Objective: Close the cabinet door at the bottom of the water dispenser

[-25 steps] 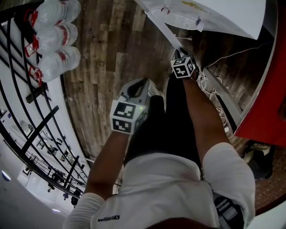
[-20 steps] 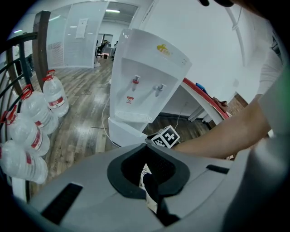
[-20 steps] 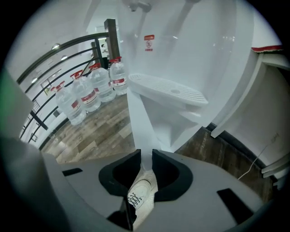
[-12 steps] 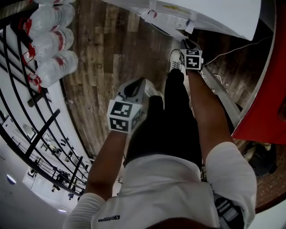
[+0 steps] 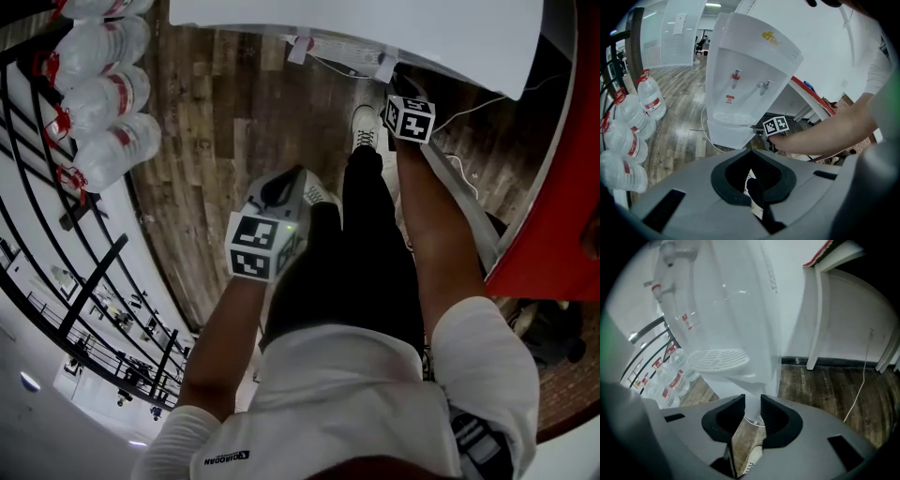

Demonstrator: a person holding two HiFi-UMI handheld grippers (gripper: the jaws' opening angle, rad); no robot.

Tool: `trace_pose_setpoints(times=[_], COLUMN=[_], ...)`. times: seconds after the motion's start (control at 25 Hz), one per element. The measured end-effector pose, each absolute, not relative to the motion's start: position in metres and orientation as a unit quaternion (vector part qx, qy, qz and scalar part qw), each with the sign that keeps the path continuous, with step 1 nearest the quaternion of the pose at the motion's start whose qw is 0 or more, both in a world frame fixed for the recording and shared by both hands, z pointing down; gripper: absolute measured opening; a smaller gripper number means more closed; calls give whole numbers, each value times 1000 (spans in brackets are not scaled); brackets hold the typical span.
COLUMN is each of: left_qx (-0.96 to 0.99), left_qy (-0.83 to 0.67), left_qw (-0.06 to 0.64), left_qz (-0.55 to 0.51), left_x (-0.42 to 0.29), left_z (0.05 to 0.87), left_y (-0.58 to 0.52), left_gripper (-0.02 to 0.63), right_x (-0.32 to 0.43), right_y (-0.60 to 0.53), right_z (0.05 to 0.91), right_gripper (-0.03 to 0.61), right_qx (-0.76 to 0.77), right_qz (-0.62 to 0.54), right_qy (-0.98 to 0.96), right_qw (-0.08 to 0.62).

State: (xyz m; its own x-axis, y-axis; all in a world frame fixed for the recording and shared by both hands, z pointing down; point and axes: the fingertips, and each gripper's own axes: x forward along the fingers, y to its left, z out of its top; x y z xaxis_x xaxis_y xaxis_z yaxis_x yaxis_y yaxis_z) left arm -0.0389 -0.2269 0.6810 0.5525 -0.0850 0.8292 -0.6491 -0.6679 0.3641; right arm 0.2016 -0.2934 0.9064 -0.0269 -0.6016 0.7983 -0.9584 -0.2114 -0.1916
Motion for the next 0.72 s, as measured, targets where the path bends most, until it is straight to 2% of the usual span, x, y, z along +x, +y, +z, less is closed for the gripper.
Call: trace_pose_setpoints(times=[0.12,0.24,0.52,0.72], left_qx=[812,811,807,806], left_qy=[-225,-228,-230,-231], left_qw=[339,340,345,345], left_qz=[419,418,420,422], left_x=[-38,-39,-38,-37], left_z=[682,683,684,685], left_y=[-230,-232,-236,-237], left_gripper=[-7,-7,-7,-8], right_x=[206,198,182,190], right_y=[-284,-276,-268,-274], right_z=[911,917,933,938], right_gripper=[128,155,163,161], right_qx=[660,640,599,612], right_qz=[414,421,421,422], right_qy=[-589,-605,-620,-606], right_qw=[215,217,282,283])
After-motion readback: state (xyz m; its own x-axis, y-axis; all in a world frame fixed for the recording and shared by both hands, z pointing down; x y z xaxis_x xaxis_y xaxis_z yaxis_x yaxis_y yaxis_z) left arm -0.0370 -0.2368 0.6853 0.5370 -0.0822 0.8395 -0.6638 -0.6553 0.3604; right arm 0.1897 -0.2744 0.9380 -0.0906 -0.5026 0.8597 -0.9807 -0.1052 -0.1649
